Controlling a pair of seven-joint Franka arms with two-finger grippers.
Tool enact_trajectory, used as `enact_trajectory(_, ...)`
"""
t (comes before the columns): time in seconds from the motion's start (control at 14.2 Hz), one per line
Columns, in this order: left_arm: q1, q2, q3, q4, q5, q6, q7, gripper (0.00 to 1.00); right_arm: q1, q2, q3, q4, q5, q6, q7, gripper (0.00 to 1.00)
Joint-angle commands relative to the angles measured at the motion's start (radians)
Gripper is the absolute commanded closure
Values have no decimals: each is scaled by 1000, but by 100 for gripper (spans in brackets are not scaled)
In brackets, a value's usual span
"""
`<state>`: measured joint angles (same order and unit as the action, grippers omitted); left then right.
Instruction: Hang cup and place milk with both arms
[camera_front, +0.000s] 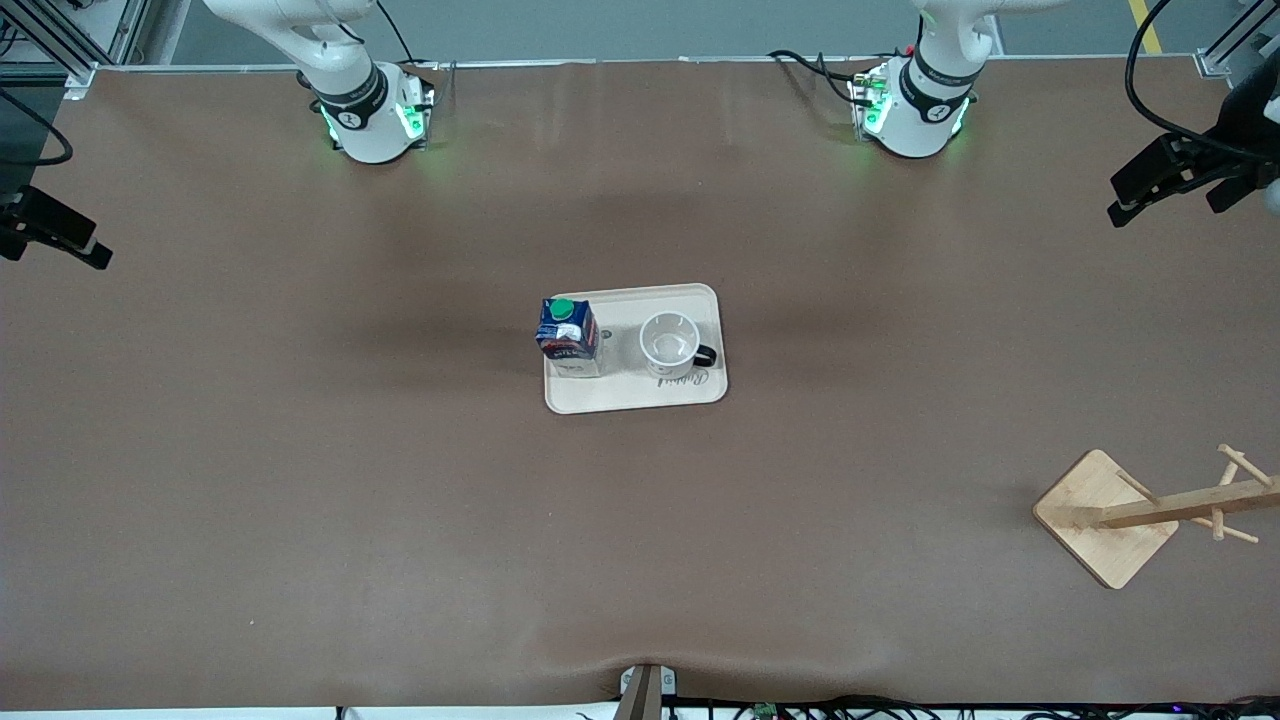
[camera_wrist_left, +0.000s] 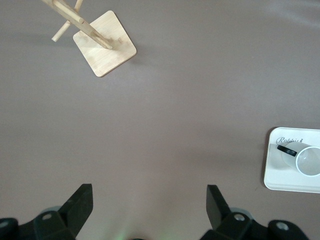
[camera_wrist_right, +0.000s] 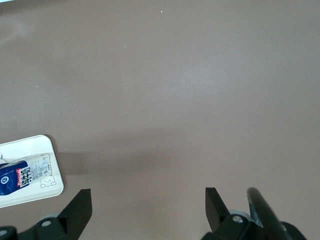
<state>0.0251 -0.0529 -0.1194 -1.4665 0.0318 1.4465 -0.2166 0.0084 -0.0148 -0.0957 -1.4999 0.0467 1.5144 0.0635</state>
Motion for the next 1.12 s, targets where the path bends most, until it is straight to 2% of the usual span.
enact_trajectory(0.0, 1, 1, -2, 17, -1, -20, 0, 0, -15, 16, 7, 18, 13, -6, -5, 0)
enact_trajectory(0.42, -13, 11, -19, 6, -15, -20, 23, 0, -16, 16, 7, 18, 13, -11, -4, 0)
enact_trajectory(0.56, -19, 51, -84, 2, -10, -11, 2, 0, -13, 16, 7, 17, 13, -11, -4, 0)
enact_trajectory(0.7, -31, 103, -182, -8, 19, 6, -38, 0, -15, 19, 7, 17, 15, -10, -1, 0)
enact_trajectory(0.91, -37, 171, -323, -78, 22, 128, -176, 0, -13, 26, 7, 16, 13, -13, -1, 0)
enact_trajectory(1.05, -39, 217, -397, -141, 23, 259, -342, 0, -13, 33, 7, 15, 15, -14, -4, 0)
